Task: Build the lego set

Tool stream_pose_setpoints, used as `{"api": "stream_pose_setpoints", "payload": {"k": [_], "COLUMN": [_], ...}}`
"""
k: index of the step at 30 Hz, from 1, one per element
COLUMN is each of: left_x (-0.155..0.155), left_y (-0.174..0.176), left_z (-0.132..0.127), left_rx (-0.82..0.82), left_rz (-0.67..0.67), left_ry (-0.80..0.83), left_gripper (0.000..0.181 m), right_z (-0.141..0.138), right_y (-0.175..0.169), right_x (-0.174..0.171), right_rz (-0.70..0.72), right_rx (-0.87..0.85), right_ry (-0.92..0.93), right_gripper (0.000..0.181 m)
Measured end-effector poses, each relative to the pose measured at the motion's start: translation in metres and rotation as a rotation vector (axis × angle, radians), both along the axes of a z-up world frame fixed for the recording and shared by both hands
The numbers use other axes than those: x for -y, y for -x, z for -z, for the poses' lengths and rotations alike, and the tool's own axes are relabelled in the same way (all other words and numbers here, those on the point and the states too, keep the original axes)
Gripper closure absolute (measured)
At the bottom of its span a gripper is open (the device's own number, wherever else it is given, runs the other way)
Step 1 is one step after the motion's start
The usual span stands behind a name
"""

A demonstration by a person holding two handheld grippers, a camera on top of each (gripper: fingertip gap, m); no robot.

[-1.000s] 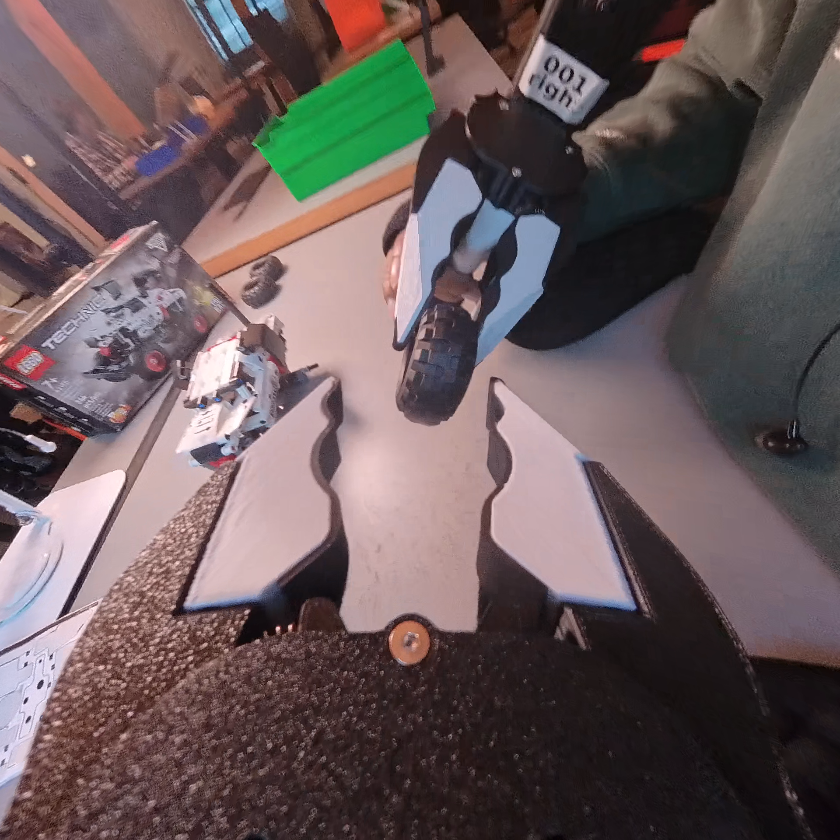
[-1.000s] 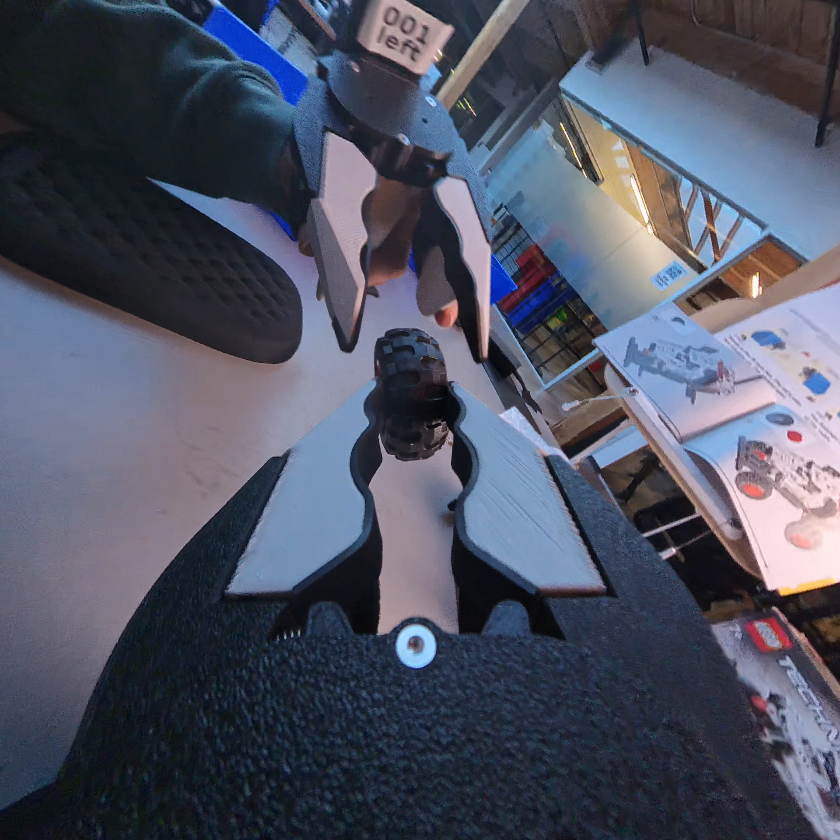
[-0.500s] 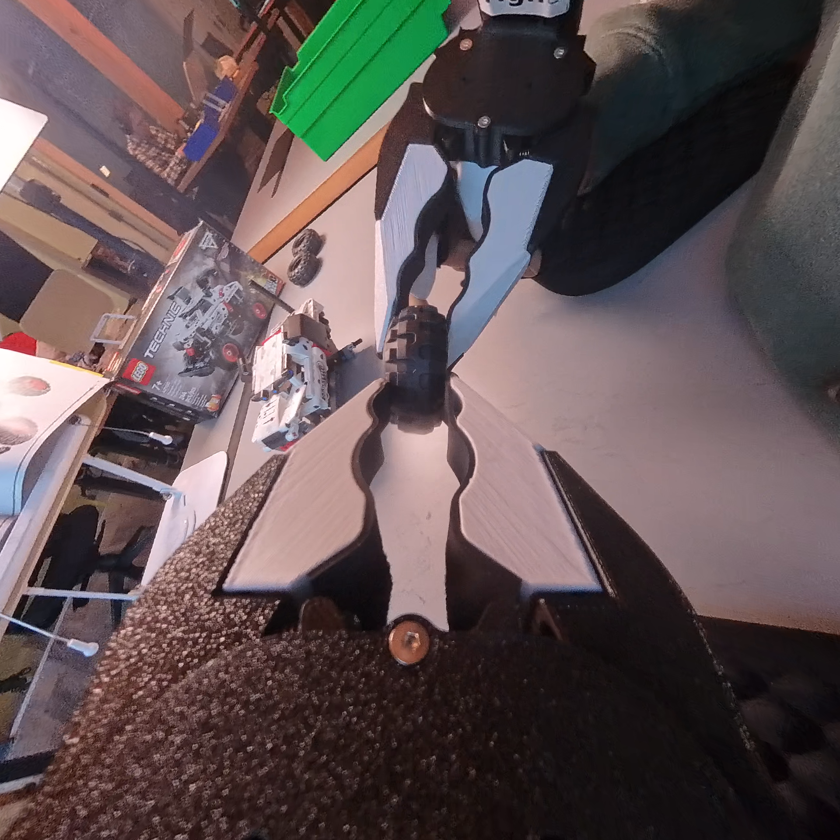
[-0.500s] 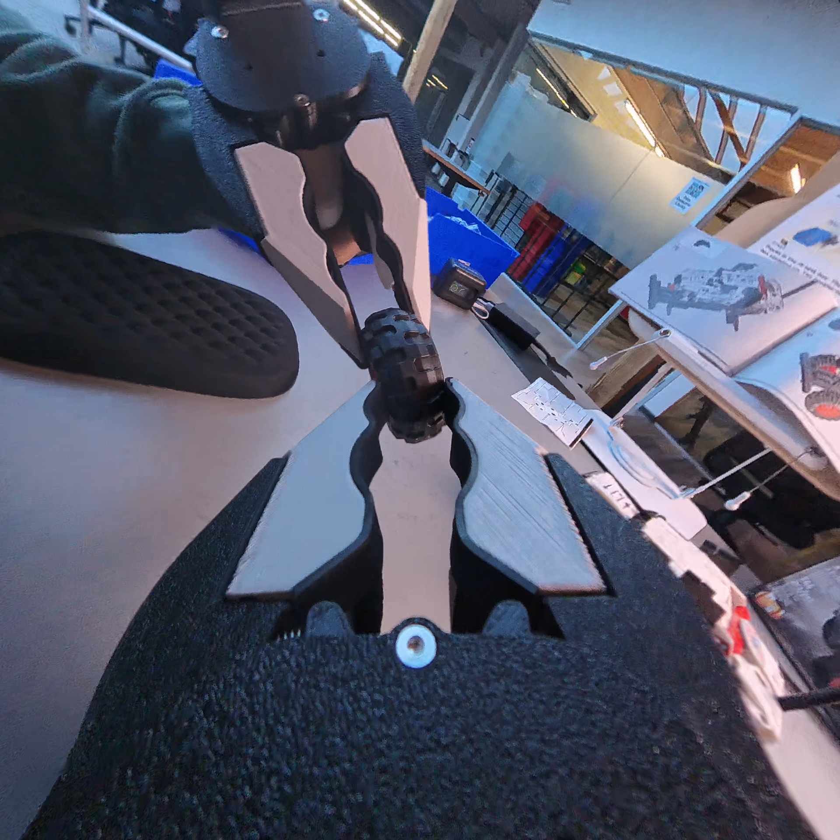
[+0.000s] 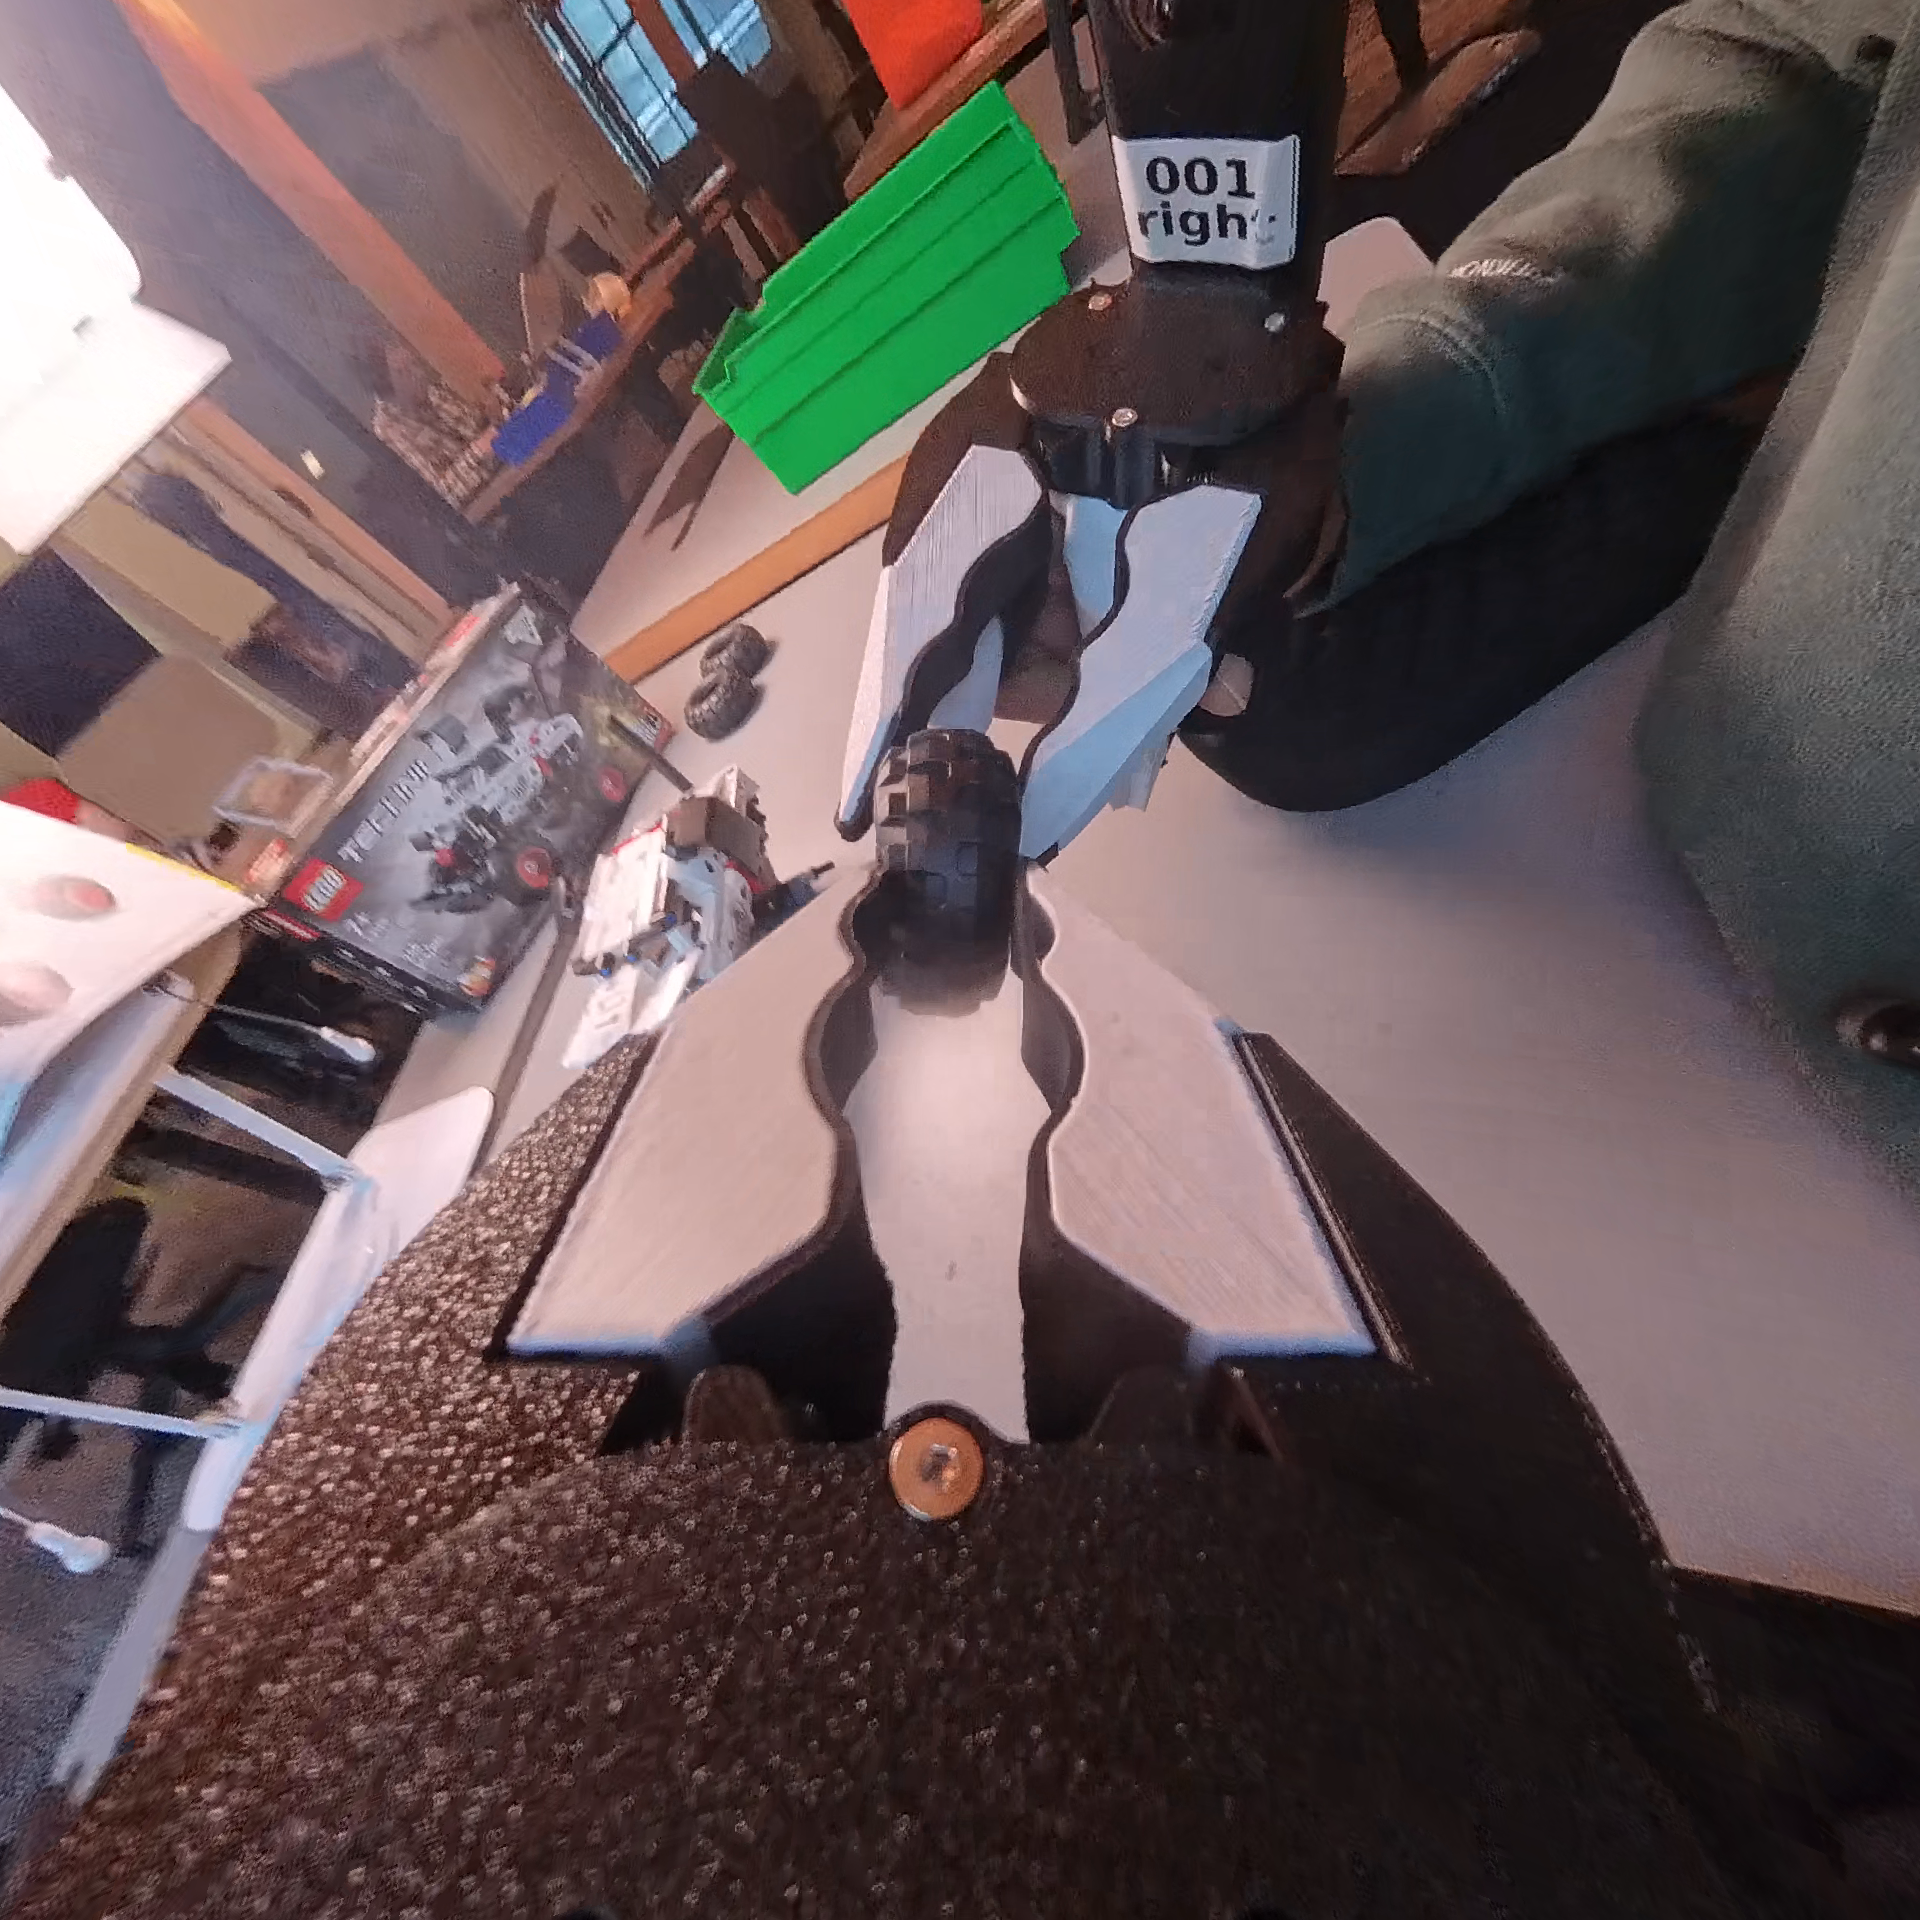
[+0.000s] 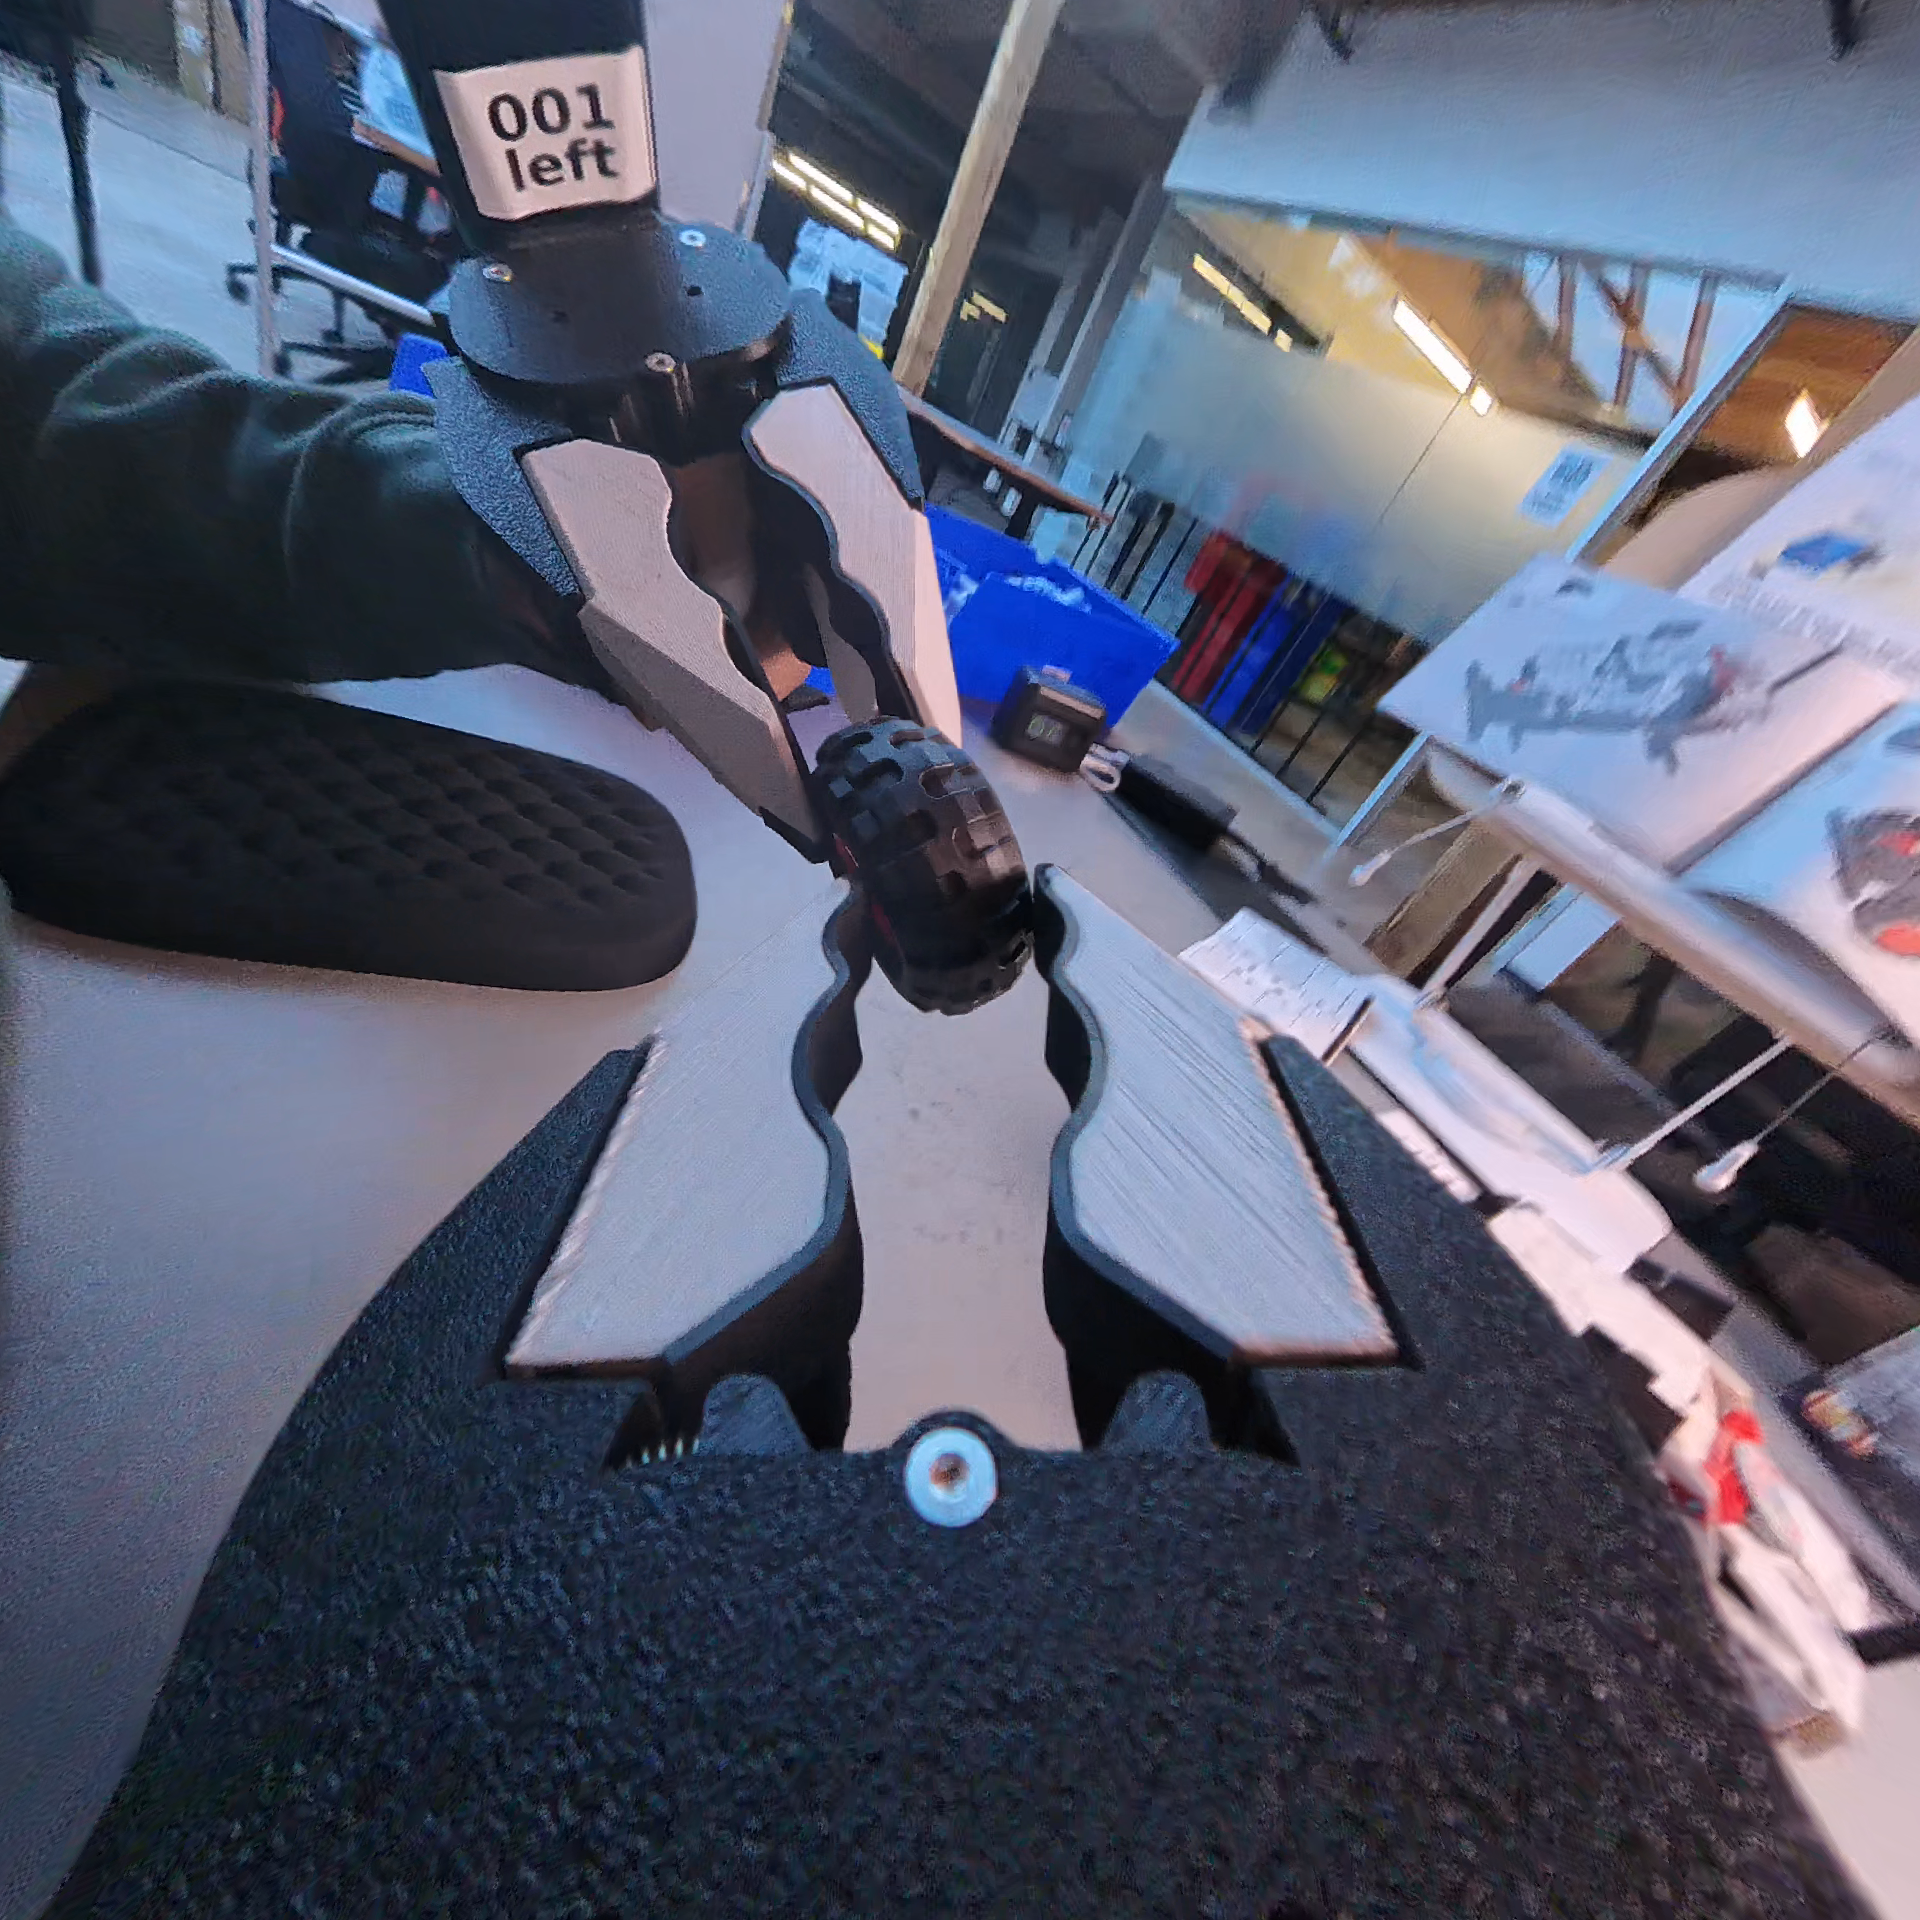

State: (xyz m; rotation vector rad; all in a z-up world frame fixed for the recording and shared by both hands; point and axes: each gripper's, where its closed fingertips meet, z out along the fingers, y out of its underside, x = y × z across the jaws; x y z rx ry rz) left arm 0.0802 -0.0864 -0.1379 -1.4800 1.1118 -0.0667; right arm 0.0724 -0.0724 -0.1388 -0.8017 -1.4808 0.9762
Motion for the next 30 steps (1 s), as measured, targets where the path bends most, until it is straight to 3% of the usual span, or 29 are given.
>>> {"api": "stream_pose_setpoints", "payload": {"k": [2,5,18,23,30], "left_x": [0.007,0.010,0.011,0.003,-0.019], "left_y": [-0.010,-0.013,-0.014,-0.007,0.010], "left_z": [-0.006,-0.011,-0.010,-0.011,0.013], "left_rx": [-0.042,-0.126,-0.203,-0.118,0.151], "left_rz": [0.028,0.019,0.001,-0.040,-0.085], "left_ry": [-0.064,-0.143,-0.200,-0.128,0.185], "left_gripper": [0.161,0.160,0.160,0.160,0.162], "right_z": [-0.008,-0.013,-0.014,-0.011,0.023], "right_y": [-0.004,-0.008,-0.007,-0.002,0.014], "right_x": [0.007,0.012,0.015,0.006,-0.011], "right_rz": [-0.005,0.011,0.058,0.076,0.022], "right_rx": [-0.063,-0.091,-0.115,-0.057,0.199], "right_ry": [-0.095,-0.196,-0.282,-0.102,0.432], "right_gripper": [0.144,0.148,0.149,0.152,0.152]}}
